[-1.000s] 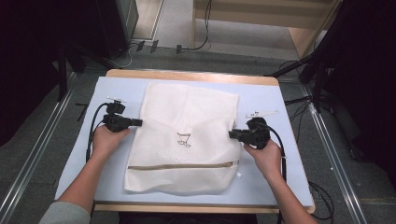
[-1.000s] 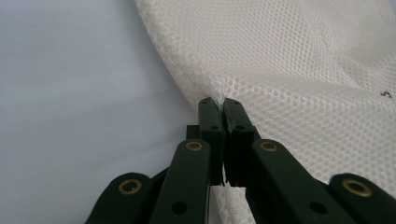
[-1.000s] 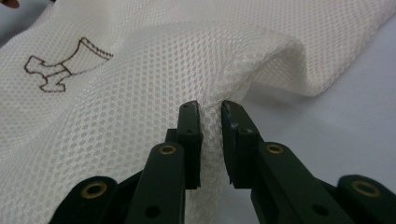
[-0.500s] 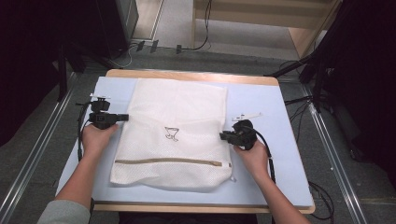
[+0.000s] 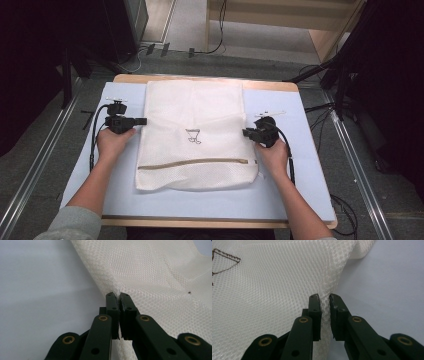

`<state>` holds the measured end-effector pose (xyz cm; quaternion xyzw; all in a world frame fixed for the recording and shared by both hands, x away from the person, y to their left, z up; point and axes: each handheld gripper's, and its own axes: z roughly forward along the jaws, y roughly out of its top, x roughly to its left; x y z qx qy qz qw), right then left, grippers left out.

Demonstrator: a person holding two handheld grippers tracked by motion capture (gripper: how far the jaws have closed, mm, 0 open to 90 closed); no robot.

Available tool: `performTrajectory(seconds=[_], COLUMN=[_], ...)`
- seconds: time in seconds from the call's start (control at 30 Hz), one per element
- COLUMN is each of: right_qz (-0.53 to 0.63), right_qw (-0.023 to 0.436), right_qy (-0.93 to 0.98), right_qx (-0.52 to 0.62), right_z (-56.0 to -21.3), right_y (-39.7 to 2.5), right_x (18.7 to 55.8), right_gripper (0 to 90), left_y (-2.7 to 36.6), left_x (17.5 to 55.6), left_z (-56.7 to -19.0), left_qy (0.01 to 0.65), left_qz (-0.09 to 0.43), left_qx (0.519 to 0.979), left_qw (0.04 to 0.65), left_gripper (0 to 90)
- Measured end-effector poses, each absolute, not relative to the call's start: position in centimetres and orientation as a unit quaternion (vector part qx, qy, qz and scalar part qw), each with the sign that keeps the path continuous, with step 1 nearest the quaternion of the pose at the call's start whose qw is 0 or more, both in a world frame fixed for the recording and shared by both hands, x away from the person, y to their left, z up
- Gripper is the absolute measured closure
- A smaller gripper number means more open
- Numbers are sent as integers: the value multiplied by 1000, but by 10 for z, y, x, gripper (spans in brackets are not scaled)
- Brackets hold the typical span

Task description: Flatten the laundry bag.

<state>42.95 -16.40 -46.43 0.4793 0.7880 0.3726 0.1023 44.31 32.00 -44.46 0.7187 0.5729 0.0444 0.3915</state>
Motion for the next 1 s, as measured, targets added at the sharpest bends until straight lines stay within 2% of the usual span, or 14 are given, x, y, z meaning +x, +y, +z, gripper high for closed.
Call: performTrajectory(seconds=[0.17,0.3,0.47,0.6,0.7,0.93,1.0], right_qz=[354,353,358,355,370,391,392], right_qw=[93,95,92,89,97,101,97], right_qy=[795,795,795,801,794,790,792], right_qx=[485,484,480,474,473,462,459], right_z=[-470,-471,-471,-468,-461,-449,-448], right_y=[-171,-170,-172,-174,-179,-188,-190], right_x=[430,424,415,411,408,393,387], right_gripper=[820,819,782,702,620,632,662], left_y=[313,315,314,316,318,311,309], left_x=[450,448,440,431,424,407,401], left_z=[-451,-452,-448,-442,-436,-424,-422], left_qy=[570,566,549,541,537,513,506], left_qz=[39,36,51,48,44,54,52], left_qx=[728,733,749,754,748,763,765], left_qw=[378,376,368,369,387,390,395], left_gripper=[876,830,700,580,573,563,558])
